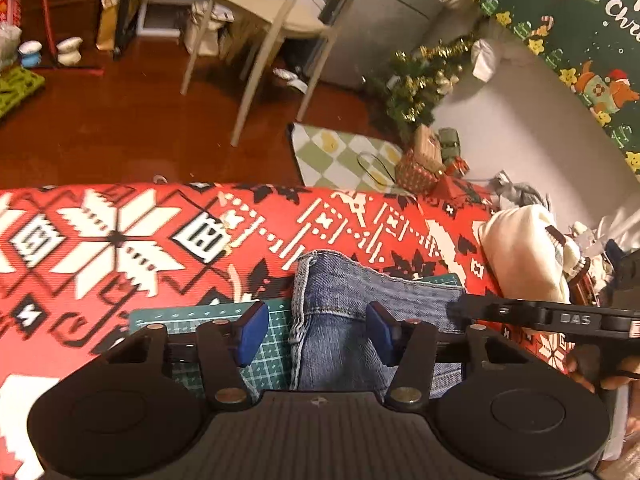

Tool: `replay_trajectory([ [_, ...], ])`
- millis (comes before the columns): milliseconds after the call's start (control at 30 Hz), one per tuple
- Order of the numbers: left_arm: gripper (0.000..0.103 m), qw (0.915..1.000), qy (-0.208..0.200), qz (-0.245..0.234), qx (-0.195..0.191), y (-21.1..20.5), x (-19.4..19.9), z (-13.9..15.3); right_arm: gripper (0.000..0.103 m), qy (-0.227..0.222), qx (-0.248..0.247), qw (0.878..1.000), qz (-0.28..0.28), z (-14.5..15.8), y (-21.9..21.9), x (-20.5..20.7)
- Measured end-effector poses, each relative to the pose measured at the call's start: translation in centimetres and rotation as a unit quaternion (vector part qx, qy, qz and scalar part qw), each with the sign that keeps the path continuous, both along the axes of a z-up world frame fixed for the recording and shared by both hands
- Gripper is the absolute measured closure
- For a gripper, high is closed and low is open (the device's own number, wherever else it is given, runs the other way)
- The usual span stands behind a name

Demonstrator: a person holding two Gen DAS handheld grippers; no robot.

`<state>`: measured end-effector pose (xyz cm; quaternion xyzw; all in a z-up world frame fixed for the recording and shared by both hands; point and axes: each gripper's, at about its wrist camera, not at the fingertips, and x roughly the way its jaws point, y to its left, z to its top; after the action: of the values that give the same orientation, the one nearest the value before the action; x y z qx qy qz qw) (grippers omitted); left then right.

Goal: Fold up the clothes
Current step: 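Close both grippers on the hem edge of the shorts, then lift the hem with both grippers and fold it over toward the waistband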

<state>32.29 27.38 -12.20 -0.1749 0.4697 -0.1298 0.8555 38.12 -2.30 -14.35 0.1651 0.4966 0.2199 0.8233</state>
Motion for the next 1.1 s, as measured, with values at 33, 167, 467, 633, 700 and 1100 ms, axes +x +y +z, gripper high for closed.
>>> replay_trajectory([
  [33, 0.051, 1.0000, 0.006, -0.002, -0.004, 0.0, 0.3, -0.4, 0.059, 0.002, 0.003, 1.000, 0.004, -0.5, 0.1, 0.4],
  [167, 0.069, 0.9997, 0.013, -0.005, -0.021, -0.2, 1.0, -1.2, 0.071, 0.003, 0.014, 1.000, 0.009, -1.6, 0.5, 1.6],
  [467, 0.090, 0.9992, -0.026, 0.007, -0.029, -0.4, -1.1, 2.8, 0.089, -0.046, 0.003, 0.999, 0.010, 1.3, 1.9, -1.2],
  [633, 0.090, 0.9978, -0.058, -0.013, -0.027, -0.6, -5.1, 7.8, 0.089, -0.083, 0.012, 0.996, 0.016, 5.9, 1.2, -5.6],
  [700, 0.091, 0.9970, -0.070, -0.023, -0.024, -0.8, -7.5, 9.7, 0.089, -0.099, 0.012, 0.995, 0.024, 8.2, 0.7, -8.2],
  [1100, 0.088, 0.9956, -0.052, -0.068, 0.037, -2.6, -24.0, 10.4, 0.087, -0.127, -0.041, 0.985, 0.110, 13.1, -0.1, -27.0],
])
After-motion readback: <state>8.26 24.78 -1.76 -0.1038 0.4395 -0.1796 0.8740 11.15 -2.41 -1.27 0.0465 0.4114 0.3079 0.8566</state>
